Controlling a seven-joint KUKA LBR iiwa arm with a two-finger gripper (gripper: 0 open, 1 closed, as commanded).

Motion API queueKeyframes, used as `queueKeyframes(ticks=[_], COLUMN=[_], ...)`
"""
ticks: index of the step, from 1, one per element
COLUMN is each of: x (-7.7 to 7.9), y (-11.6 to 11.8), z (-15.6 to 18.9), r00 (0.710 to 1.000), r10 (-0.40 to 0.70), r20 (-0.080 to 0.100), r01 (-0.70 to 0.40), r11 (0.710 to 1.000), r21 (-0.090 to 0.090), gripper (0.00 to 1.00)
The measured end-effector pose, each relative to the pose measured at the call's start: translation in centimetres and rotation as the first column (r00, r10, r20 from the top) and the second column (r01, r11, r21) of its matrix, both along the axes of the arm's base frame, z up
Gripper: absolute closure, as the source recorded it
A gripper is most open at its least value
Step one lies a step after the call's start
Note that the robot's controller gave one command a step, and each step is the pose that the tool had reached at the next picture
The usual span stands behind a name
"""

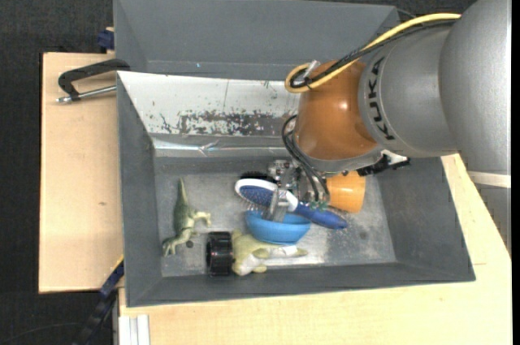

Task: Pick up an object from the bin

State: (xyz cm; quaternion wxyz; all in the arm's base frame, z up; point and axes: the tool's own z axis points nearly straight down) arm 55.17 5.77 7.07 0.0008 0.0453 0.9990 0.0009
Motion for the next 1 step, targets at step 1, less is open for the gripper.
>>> queueKeyframes(ticks=[1], x=[-1.08], y=[0.17], z=[15.28], r00=[1.0], r10=[0.026], r20=[0.012], r01=[-0.026], r11=[1.0], r21=[0.0], gripper=[1.0])
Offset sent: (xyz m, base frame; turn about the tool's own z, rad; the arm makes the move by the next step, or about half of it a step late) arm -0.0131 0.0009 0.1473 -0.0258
